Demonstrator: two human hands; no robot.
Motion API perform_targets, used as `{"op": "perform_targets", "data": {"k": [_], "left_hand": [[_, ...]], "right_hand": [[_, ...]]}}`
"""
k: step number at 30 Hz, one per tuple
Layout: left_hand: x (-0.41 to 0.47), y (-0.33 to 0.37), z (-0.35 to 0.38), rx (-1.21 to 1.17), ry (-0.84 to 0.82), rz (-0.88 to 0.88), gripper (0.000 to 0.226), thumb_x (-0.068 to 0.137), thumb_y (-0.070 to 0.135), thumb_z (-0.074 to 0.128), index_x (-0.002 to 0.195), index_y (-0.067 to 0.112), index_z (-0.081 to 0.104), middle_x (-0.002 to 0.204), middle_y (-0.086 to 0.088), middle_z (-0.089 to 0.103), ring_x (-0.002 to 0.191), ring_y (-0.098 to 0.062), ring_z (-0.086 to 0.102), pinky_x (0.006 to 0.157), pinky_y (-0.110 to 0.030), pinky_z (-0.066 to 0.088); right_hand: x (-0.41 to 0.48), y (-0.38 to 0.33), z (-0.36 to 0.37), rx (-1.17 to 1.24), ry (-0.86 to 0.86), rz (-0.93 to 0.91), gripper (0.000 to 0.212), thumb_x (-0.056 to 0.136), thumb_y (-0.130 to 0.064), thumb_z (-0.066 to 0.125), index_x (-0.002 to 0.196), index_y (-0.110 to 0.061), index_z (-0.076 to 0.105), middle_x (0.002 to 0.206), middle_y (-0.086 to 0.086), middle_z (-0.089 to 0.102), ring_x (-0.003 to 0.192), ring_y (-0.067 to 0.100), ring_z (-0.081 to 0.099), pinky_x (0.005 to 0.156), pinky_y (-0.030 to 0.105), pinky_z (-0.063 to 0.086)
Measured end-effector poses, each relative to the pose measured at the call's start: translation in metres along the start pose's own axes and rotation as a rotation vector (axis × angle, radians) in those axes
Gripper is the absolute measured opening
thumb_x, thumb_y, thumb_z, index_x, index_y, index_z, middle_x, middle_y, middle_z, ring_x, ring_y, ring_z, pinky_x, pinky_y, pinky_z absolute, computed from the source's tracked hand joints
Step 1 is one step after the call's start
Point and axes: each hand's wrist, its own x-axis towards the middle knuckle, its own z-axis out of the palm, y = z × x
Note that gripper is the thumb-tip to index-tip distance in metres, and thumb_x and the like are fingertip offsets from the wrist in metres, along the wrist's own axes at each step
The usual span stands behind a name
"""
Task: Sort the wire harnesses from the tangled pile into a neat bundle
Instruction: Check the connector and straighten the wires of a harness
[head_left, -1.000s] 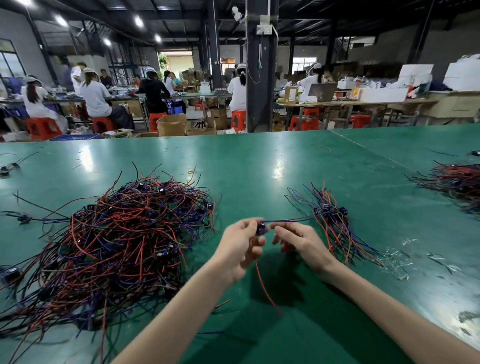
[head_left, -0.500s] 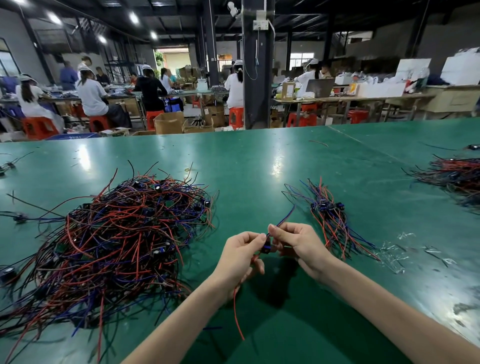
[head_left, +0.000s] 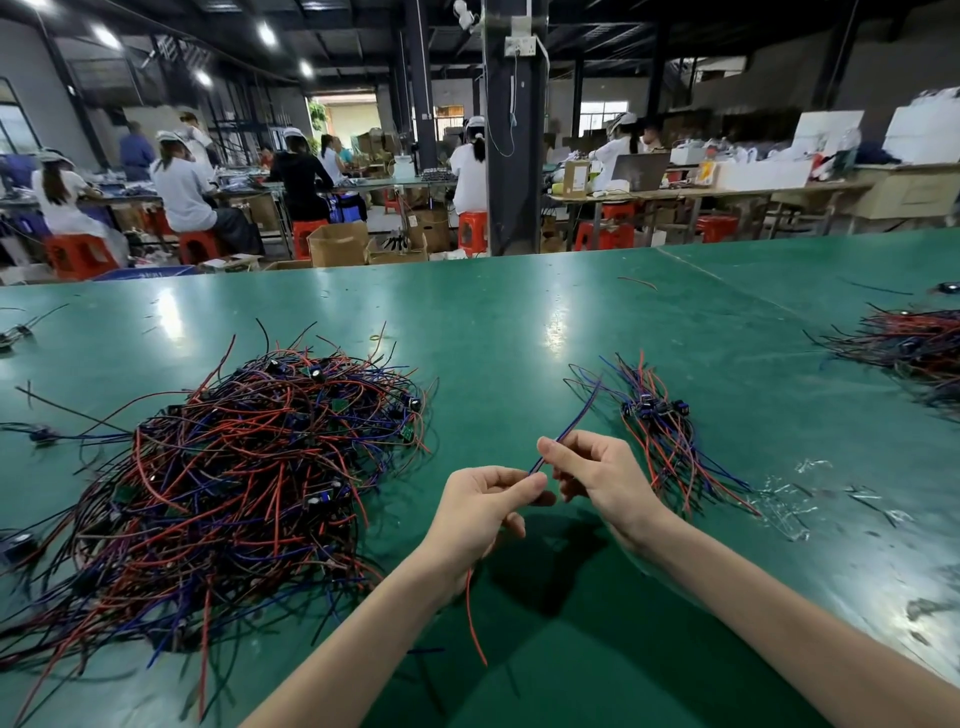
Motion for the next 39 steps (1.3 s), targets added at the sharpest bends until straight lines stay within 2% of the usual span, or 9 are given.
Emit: {"op": "perform_targets", "data": {"k": [6,9,13,16,18,20,26,31,39], "left_hand": [[-0.003,-0.001,0.003,-0.002,-0.068,0.033,0.006,0.082,0.008,0.070,0.085,0.003,0.068,0.074,-0.005,0.072,0.040,0.001,0.048,0.040,-0.011,0.034],[-0.003,0.000,0.002,0.050,-0.067,-0.014,0.009,0.083,0.015,0.070,0.088,0.007,0.068,0.079,-0.004,0.073,0.039,-0.003,0.043,0.035,-0.014,0.028],[-0.005,0.002,0.004,0.023,-0.066,-0.058,0.014,0.091,0.023,0.060,0.081,0.014,0.064,0.073,0.004,0.071,0.041,-0.005,0.049,0.030,-0.012,0.019],[-0.007,0.003,0.005,-0.022,-0.050,-0.060,0.017,0.091,0.022,0.060,0.077,0.014,0.063,0.069,0.004,0.068,0.049,-0.008,0.058,0.033,-0.015,0.032],[-0.006,0.002,0.005,-0.095,-0.039,-0.082,0.015,0.089,0.015,0.062,0.075,0.010,0.063,0.073,-0.005,0.066,0.059,-0.014,0.062,0.044,-0.021,0.047],[-0.005,0.003,0.005,-0.134,-0.020,-0.100,0.014,0.087,0.007,0.062,0.072,0.006,0.063,0.076,-0.014,0.062,0.065,-0.021,0.061,0.051,-0.025,0.053],[-0.006,0.006,0.003,-0.124,-0.053,-0.137,0.018,0.085,-0.001,0.061,0.067,0.004,0.062,0.059,-0.009,0.060,0.046,-0.013,0.054,0.048,-0.025,0.053],[-0.006,0.006,0.005,-0.135,-0.068,-0.168,0.019,0.085,-0.006,0.060,0.073,0.004,0.072,0.062,-0.010,0.058,0.047,-0.016,0.054,0.050,-0.028,0.057],[-0.005,0.009,0.004,-0.097,-0.113,-0.187,0.016,0.086,-0.003,0.061,0.073,-0.002,0.070,0.060,-0.014,0.062,0.049,-0.018,0.059,0.051,-0.025,0.056]], "right_hand": [[0.000,-0.001,0.001,0.001,-0.009,0.005,0.024,0.084,-0.015,0.068,0.062,-0.008,0.060,0.049,-0.002,0.052,0.044,0.009,0.045,0.046,0.019,0.041],[0.000,-0.002,0.001,-0.008,-0.015,0.005,0.022,0.083,-0.013,0.069,0.064,-0.007,0.061,0.049,-0.002,0.053,0.043,0.009,0.045,0.045,0.018,0.040],[-0.001,-0.002,0.001,-0.016,-0.022,0.011,0.022,0.081,-0.016,0.072,0.061,-0.011,0.063,0.051,0.000,0.056,0.045,0.009,0.047,0.047,0.017,0.041],[-0.002,-0.002,0.002,-0.018,-0.032,0.014,0.021,0.080,-0.017,0.073,0.060,-0.013,0.064,0.053,-0.002,0.059,0.047,0.007,0.049,0.048,0.016,0.041],[-0.002,-0.003,0.003,-0.020,-0.031,0.011,0.020,0.080,-0.015,0.073,0.062,-0.011,0.064,0.052,-0.003,0.058,0.046,0.006,0.047,0.047,0.016,0.040],[-0.002,-0.004,0.004,-0.008,-0.031,0.021,0.019,0.082,-0.012,0.071,0.064,-0.008,0.065,0.054,-0.001,0.059,0.046,0.007,0.047,0.046,0.016,0.040],[0.003,-0.008,-0.003,0.088,0.044,0.087,0.015,0.084,-0.009,0.067,0.071,-0.003,0.068,0.055,0.000,0.060,0.044,0.007,0.047,0.046,0.017,0.043],[0.013,-0.015,-0.019,0.112,0.152,0.101,0.012,0.082,-0.010,0.069,0.072,-0.004,0.068,0.055,-0.001,0.062,0.044,0.006,0.048,0.047,0.019,0.046],[0.022,-0.021,-0.034,0.193,0.279,0.110,0.011,0.078,-0.003,0.072,0.072,-0.008,0.064,0.056,0.001,0.058,0.043,0.006,0.051,0.045,0.017,0.046]]}}
